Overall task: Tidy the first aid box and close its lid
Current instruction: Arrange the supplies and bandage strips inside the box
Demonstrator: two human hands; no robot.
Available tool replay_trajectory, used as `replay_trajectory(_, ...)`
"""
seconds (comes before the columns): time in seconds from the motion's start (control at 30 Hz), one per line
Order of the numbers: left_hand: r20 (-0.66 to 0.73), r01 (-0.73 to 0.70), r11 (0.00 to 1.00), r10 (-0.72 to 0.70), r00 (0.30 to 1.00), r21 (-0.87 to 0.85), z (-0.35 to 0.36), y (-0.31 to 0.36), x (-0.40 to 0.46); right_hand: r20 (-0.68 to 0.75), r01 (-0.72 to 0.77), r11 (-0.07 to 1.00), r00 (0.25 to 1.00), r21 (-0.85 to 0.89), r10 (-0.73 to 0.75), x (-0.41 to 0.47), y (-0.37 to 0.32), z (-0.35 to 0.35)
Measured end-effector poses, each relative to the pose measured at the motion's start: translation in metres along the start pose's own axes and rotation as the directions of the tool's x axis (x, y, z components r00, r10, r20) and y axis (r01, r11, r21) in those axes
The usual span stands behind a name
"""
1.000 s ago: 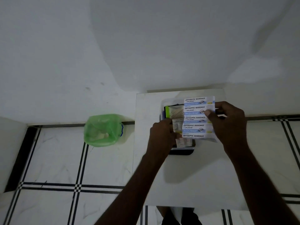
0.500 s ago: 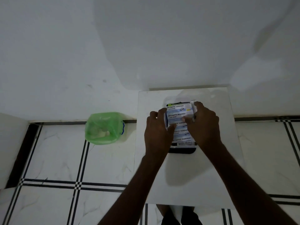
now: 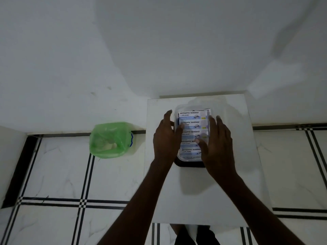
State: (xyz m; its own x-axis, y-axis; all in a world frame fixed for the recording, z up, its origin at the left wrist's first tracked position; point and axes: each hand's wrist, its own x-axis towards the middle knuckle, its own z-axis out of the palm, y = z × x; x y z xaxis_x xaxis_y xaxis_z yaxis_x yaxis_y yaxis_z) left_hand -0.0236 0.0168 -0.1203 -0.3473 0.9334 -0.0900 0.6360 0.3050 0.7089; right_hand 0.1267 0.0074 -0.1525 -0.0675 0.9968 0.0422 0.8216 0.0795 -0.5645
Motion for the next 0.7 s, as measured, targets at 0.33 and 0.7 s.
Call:
replay_trajectory(0.33,0.126,0.09,0.994,-0.081,0.989,-0.068,-0.012,-0.015,-0.002,0.06,-0.437,0.899,0.898,0.015,0.436,0.013,0.044,-0.005)
replay_trajectory(0.7,0.009,0.135,0.98,-0.135,0.991,-0.147,-0.044,-0.037,-0.001,0.233,-0.509,0.849,0.85,0.139,0.472,0.027,0.051,-0.01)
